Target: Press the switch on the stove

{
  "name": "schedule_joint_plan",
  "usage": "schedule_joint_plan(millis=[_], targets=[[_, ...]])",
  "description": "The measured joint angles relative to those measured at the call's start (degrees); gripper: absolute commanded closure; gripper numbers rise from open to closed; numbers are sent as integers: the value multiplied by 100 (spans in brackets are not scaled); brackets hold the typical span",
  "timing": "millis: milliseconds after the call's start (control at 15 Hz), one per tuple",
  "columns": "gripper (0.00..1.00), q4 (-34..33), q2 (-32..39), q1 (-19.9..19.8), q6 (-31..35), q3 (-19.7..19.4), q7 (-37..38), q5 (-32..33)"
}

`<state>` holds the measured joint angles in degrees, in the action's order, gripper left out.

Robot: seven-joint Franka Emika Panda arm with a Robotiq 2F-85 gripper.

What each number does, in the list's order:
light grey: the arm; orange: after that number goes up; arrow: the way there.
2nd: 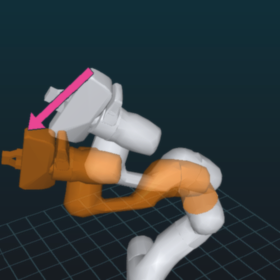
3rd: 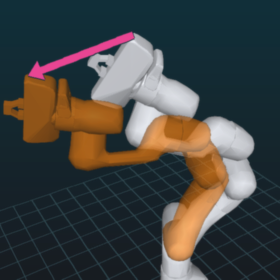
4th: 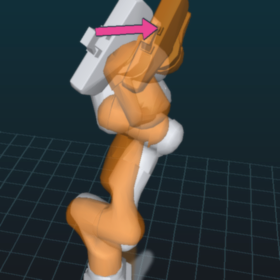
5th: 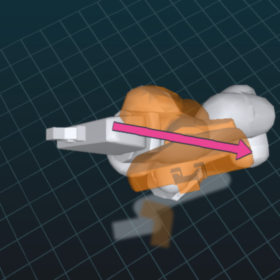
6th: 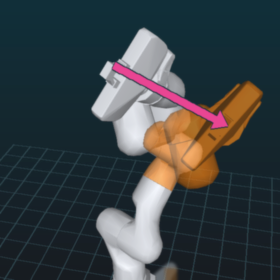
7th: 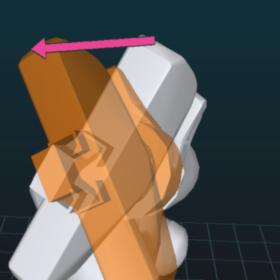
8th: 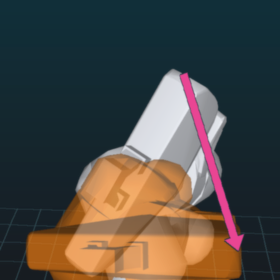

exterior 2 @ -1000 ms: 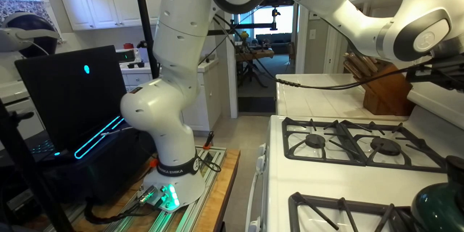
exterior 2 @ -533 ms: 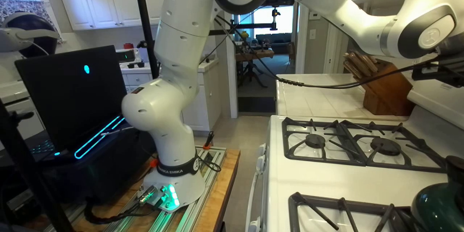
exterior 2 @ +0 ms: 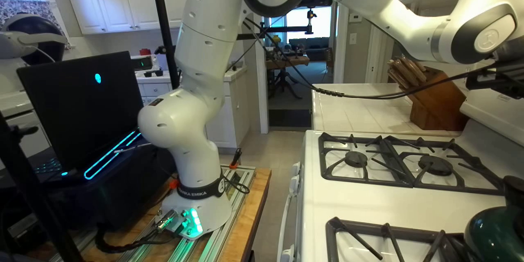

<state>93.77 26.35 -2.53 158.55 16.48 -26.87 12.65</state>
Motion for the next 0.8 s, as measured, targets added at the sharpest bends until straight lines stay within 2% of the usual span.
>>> schedule_joint_plan(millis=[467,800], targets=[[100,-18,-5,127,-33,-35,0,0],[100,-19,-41,246,-108,-197,0,0]])
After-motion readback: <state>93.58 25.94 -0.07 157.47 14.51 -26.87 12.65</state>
